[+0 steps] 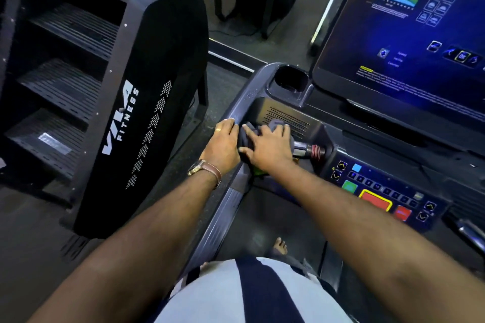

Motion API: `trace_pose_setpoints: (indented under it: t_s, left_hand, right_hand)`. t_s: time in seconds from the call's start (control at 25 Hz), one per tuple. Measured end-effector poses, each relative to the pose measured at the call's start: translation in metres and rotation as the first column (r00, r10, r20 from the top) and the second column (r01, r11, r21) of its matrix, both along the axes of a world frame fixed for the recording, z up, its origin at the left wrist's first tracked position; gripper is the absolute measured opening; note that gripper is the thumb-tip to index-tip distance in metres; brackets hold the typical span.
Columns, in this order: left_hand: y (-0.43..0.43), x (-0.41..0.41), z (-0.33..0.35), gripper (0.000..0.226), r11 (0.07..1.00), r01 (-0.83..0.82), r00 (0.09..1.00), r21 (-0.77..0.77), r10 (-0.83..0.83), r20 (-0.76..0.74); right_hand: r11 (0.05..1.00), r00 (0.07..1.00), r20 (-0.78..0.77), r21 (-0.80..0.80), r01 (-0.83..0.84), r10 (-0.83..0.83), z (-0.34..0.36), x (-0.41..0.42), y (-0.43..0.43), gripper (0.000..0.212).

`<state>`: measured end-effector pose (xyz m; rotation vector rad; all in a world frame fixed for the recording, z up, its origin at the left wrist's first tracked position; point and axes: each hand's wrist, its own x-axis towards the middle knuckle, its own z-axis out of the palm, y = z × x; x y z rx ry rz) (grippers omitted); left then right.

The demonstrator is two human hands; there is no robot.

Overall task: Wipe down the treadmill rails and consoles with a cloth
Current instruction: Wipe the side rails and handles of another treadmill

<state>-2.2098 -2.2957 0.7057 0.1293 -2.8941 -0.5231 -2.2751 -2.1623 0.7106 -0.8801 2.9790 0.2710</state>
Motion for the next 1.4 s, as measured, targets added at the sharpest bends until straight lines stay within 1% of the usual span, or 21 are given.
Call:
trace_pose_setpoints:
  t_s: [0.08,0.12,0.2,0.28,0.36,0.4,0.48,0.56,0.64,0.68,0.76,0.84,0.88,1.0,1.04,1.12,1.2,1.28,1.32,1.36,1.4]
  left_hand:
    - [-0.002,0.001,-0.003,0.047,0.999,-0.002,1.000,0.034,0.002,-0.001]
    - [-0.003,-0.001,-0.003,0.046,0.999,-0.005,1.000,0.046,0.005,0.005]
    - [-0.009,-0.012,0.003,0.041,0.999,0.004,0.999,0.033,-0.005,0.042]
    - [-0.016,-0.029,0.010,0.040,0.998,0.043,0.995,-0.034,-0.039,0.091]
    - [-0.022,-0.043,0.011,0.039,0.998,0.041,0.994,-0.046,-0.036,0.100]
    - [-0.022,-0.047,0.008,0.037,0.999,0.025,0.997,-0.029,-0.022,0.080]
    - [-0.019,-0.049,0.000,0.033,1.000,0.005,1.000,-0.026,-0.005,0.022]
    - [-0.018,-0.049,-0.006,0.033,0.999,0.008,1.000,-0.052,-0.009,-0.015]
    - [-0.023,-0.049,-0.008,0.034,0.999,0.013,0.999,-0.036,-0.014,-0.036]
    - [-0.024,-0.049,-0.009,0.035,1.000,0.013,0.999,-0.024,-0.014,-0.042]
    - [-0.025,-0.052,-0.010,0.036,1.000,0.007,0.999,-0.018,-0.007,-0.043]
    - [-0.024,-0.057,-0.010,0.035,0.999,-0.006,1.000,-0.040,0.005,-0.022]
    - [-0.023,-0.062,-0.008,0.035,0.999,-0.013,1.000,-0.051,0.013,-0.007]
    - [-0.029,-0.080,-0.002,0.034,0.999,-0.023,0.999,-0.036,0.024,0.035]
    - [-0.031,-0.087,-0.002,0.035,1.000,-0.020,0.999,-0.021,0.021,0.045]
    - [-0.033,-0.103,0.001,0.038,0.999,-0.041,0.997,0.026,0.039,0.069]
    - [-0.029,-0.121,0.004,0.040,0.993,-0.097,0.990,0.073,0.089,0.108]
    - [-0.024,-0.138,0.006,0.041,0.984,-0.154,0.980,0.093,0.140,0.141]
    - [-0.021,-0.143,0.007,0.043,0.980,-0.178,0.975,0.094,0.163,0.148]
    - [-0.019,-0.148,0.006,0.045,0.977,-0.197,0.972,0.085,0.183,0.149]
    - [-0.018,-0.150,0.004,0.046,0.976,-0.207,0.971,0.067,0.196,0.139]
  right_hand:
    - [0.993,0.994,-0.013,0.060,-0.106,0.107,0.006,0.000,0.010,0.065]
    - [0.991,0.993,-0.035,0.081,-0.110,0.113,0.008,-0.005,0.027,0.064]
    - [0.994,0.999,-0.042,0.107,-0.017,0.022,0.012,-0.017,0.062,0.062]
    - [0.989,0.994,-0.023,0.103,0.107,-0.105,0.017,-0.025,0.073,0.065]
    - [0.992,0.992,0.042,0.042,0.118,-0.120,0.018,-0.020,0.051,0.064]
    - [0.997,0.996,0.065,0.034,0.064,-0.066,0.015,-0.014,0.037,0.063]
    - [0.988,0.987,0.047,0.026,-0.153,0.151,0.006,-0.003,0.017,0.063]
    - [0.931,0.932,0.049,0.049,-0.361,0.359,0.006,-0.006,0.026,0.064]
    - [0.883,0.883,0.002,0.000,-0.469,0.469,0.008,-0.021,0.058,0.064]
    - [0.893,0.894,-0.051,-0.039,-0.448,0.446,0.009,-0.025,0.073,0.061]
    - [0.956,0.956,-0.123,-0.095,-0.277,0.264,0.007,-0.023,0.087,0.056]
    - [0.987,0.988,-0.136,-0.130,-0.095,0.077,-0.001,-0.006,0.081,0.056]
    - [0.990,0.990,-0.127,-0.123,-0.070,0.054,-0.004,0.001,0.077,0.057]
    - [0.975,0.976,-0.065,-0.064,-0.213,0.209,0.000,-0.013,0.089,0.067]
    - [0.966,0.970,-0.037,-0.084,-0.243,0.241,0.009,-0.025,0.095,0.066]
    - [0.965,0.976,-0.016,-0.143,-0.218,0.218,0.031,-0.045,0.102,0.054]
    - [0.951,0.969,-0.186,-0.230,-0.205,0.164,0.053,-0.065,0.090,0.049]
    - [0.925,0.929,-0.352,-0.304,-0.226,0.111,0.061,-0.084,0.058,0.050]
    - [0.919,0.938,-0.338,-0.338,-0.200,0.080,0.057,-0.095,0.039,0.051]
    - [0.927,0.972,-0.233,-0.357,-0.112,0.028,0.049,-0.106,0.020,0.053]
    - [0.937,0.996,-0.066,-0.347,0.038,-0.064,0.038,-0.115,0.005,0.058]
